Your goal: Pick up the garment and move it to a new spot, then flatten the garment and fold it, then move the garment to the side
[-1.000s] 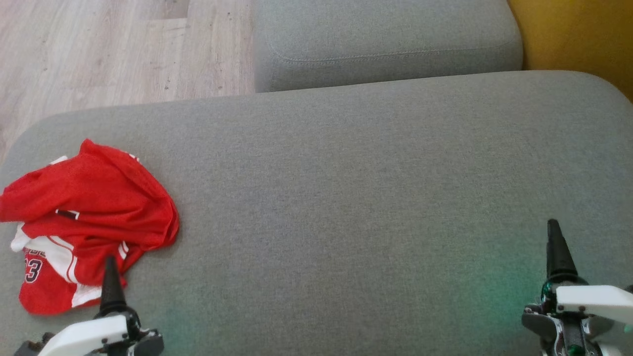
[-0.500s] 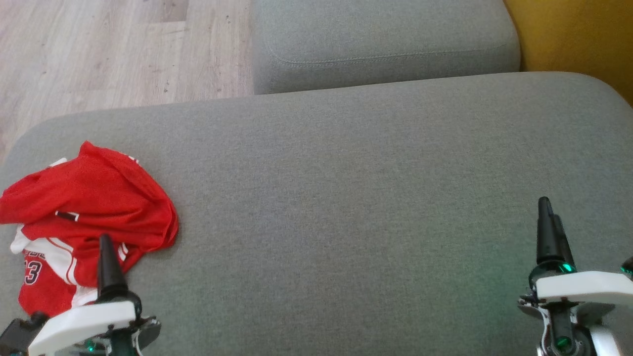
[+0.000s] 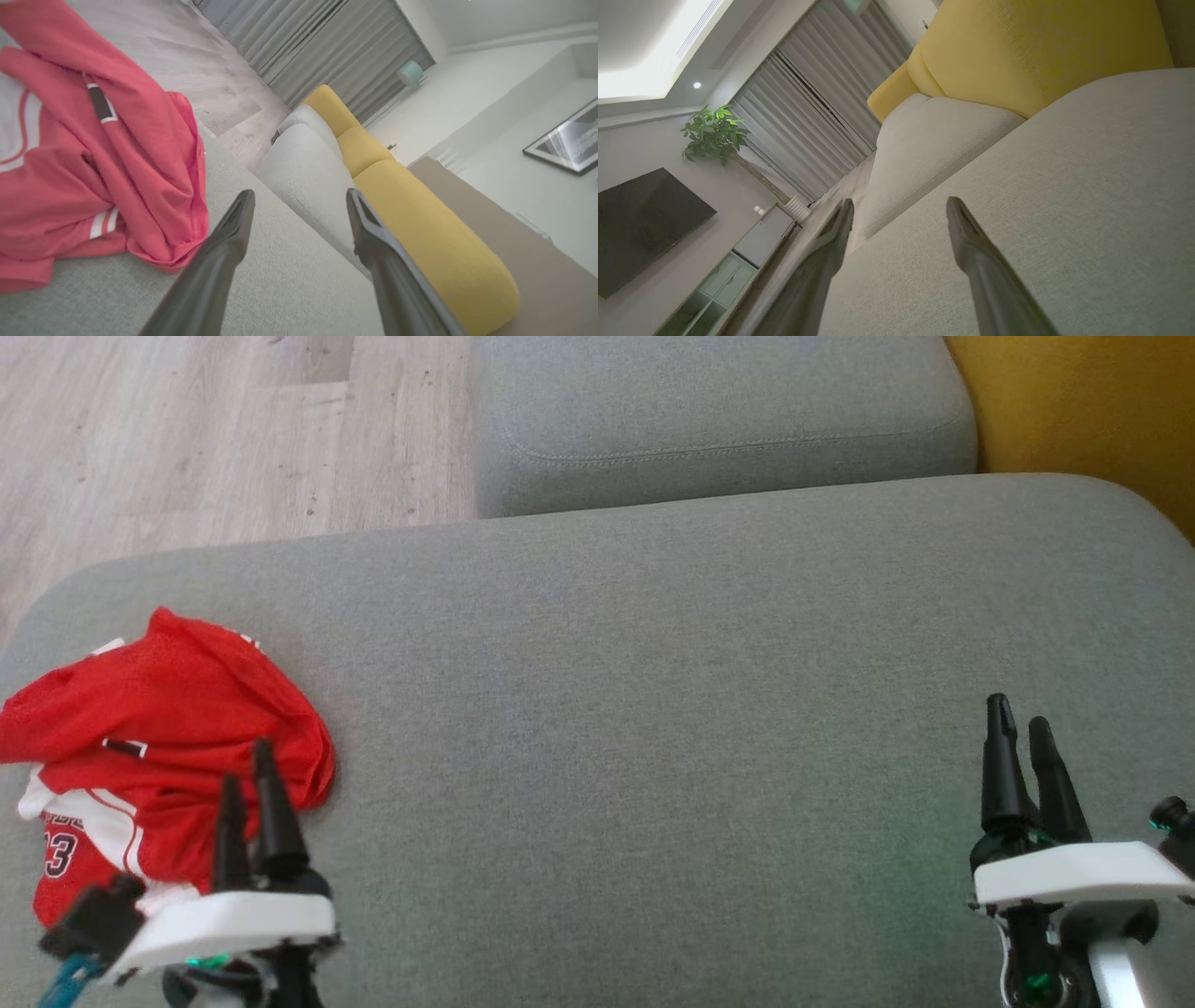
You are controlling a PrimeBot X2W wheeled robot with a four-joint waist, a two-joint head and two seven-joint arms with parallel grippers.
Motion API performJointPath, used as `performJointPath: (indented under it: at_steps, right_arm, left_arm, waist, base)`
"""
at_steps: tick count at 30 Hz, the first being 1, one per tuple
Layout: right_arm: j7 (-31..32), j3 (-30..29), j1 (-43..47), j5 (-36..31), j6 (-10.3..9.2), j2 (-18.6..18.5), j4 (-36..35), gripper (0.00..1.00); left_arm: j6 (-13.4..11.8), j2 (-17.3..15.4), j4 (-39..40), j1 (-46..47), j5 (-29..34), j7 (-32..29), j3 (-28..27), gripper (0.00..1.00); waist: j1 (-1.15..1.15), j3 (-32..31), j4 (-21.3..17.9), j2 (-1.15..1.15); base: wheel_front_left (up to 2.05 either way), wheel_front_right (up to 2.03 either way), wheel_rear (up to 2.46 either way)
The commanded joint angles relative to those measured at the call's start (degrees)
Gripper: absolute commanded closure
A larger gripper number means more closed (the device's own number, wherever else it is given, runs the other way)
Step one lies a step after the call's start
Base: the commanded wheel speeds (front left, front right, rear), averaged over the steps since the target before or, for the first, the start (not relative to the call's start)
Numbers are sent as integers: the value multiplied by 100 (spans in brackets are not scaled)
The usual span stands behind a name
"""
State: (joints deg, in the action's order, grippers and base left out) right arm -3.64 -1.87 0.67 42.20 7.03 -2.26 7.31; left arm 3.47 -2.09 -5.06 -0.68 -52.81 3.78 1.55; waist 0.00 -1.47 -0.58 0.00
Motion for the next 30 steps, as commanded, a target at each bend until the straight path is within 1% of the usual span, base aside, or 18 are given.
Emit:
performJointPath:
  at_steps: [1, 5, 12, 20, 30]
  right_arm:
    - [-85, 104, -127, -218, 24, -41, -232, 0]
    - [-152, 168, -118, -610, 25, -42, -236, 0]
    - [-271, 288, -74, -1310, 28, -45, -241, 0]
    - [-405, 426, -54, -2087, 31, -47, -274, 0]
    - [-574, 489, -28, -2854, 34, -51, -375, 0]
  left_arm:
    - [-26, -53, 260, 94, 276, 62, 1, 0]
    - [-53, -54, 264, 60, 882, 130, 216, 0]
    - [-142, -147, 117, 38, 1656, 250, 569, 0]
    - [-375, -263, 180, 67, 2241, 385, 867, 0]
    - [-630, -441, 85, 168, 3009, 556, 1255, 0]
  waist:
    - [0, -5, -4, 0]
    - [0, -28, -22, 0]
    - [0, -53, -68, 0]
    - [0, -39, -125, 0]
    - [0, -30, -127, 0]
  base:
    - [0, 0, 0]
    - [0, 0, 0]
    - [0, 0, 0]
    - [0, 0, 0]
    - [0, 0, 0]
